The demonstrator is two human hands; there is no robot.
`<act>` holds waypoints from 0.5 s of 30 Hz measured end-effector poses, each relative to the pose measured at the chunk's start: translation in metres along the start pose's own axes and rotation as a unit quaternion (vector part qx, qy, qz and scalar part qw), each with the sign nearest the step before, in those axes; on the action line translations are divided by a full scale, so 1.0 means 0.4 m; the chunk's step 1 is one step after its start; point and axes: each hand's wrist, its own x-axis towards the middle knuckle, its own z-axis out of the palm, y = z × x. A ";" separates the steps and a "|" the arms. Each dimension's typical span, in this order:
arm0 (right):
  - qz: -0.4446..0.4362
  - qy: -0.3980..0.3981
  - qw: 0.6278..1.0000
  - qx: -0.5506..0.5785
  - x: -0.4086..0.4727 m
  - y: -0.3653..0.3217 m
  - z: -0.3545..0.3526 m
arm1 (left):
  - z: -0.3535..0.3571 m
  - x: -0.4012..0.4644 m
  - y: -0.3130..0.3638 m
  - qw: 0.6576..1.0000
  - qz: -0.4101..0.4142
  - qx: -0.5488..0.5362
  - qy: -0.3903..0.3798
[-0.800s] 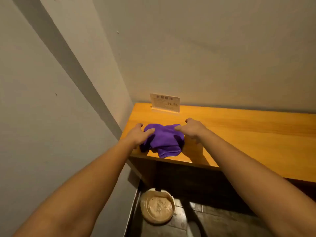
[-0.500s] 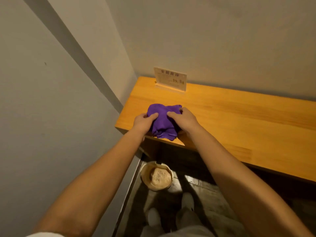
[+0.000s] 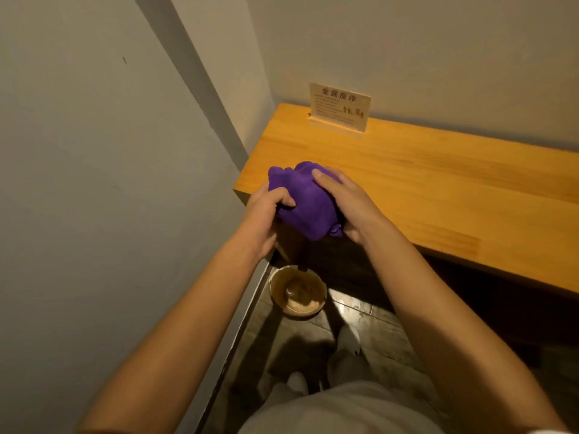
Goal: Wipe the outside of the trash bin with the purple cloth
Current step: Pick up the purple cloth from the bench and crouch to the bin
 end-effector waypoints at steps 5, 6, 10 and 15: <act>-0.051 0.087 0.991 -0.090 -0.100 0.054 0.046 | -0.097 -0.073 -0.021 0.998 -0.039 0.014 -0.045; -0.046 0.084 0.989 -0.109 -0.115 0.066 0.057 | -0.116 -0.080 -0.014 0.997 -0.058 0.026 -0.047; -0.051 0.049 0.976 -0.206 -0.173 0.133 0.104 | -0.187 -0.104 -0.024 0.970 -0.079 0.200 -0.115; -0.080 0.029 0.968 -0.237 -0.241 0.195 0.138 | -0.255 -0.166 -0.093 0.940 -0.132 0.259 -0.178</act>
